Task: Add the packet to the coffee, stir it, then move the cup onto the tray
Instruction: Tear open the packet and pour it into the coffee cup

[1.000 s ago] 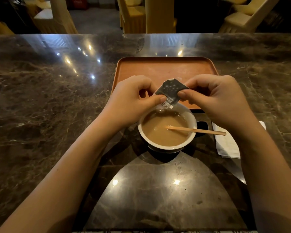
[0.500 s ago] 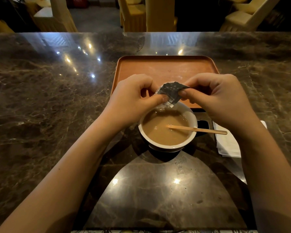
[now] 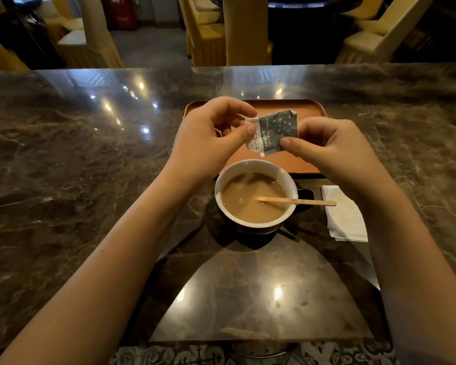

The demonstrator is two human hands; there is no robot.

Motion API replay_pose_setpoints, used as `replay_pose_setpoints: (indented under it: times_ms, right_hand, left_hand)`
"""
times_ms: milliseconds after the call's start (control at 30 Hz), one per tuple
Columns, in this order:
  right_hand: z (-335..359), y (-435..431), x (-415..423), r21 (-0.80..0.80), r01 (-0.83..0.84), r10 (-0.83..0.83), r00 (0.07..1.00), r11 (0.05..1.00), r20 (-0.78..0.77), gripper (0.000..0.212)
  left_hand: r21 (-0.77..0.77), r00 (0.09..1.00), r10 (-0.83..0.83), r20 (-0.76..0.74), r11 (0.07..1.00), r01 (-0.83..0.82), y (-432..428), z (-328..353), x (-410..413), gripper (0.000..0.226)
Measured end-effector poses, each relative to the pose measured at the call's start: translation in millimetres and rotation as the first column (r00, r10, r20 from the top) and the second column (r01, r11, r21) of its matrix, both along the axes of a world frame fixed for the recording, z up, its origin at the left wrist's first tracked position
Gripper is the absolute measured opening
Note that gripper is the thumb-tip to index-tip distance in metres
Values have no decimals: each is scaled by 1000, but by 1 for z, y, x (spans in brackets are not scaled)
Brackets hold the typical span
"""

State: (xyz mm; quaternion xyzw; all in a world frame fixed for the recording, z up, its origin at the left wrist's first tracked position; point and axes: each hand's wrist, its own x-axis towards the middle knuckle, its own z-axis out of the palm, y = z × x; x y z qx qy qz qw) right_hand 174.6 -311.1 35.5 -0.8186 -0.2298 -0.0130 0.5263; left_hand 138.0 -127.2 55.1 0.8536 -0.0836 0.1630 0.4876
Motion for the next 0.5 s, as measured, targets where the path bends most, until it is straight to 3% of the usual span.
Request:
replay_pose_setpoints:
  times_ms: [133,233,367,500]
  right_hand:
    - [20,1,-9,42,-6,6,1000,999,18,7]
    - [34,4,-18,210,-3,16,998,978,-60,4]
    - [45,16,-34,515,44,92,968,856,-235,10]
    - [49,33,-51,564,52,147,942,824,-302,7]
  left_hand:
    - [-32,999,-29,37,999,30,-1,28,-4,15]
    - [-128,998,-58,27,990,61,-1,43,-13,20]
    - [-283,994,-76,-73,958,52,-3,47,-30,24]
    - [-326,996,-51,-74,945,24,-8,50,-40,12]
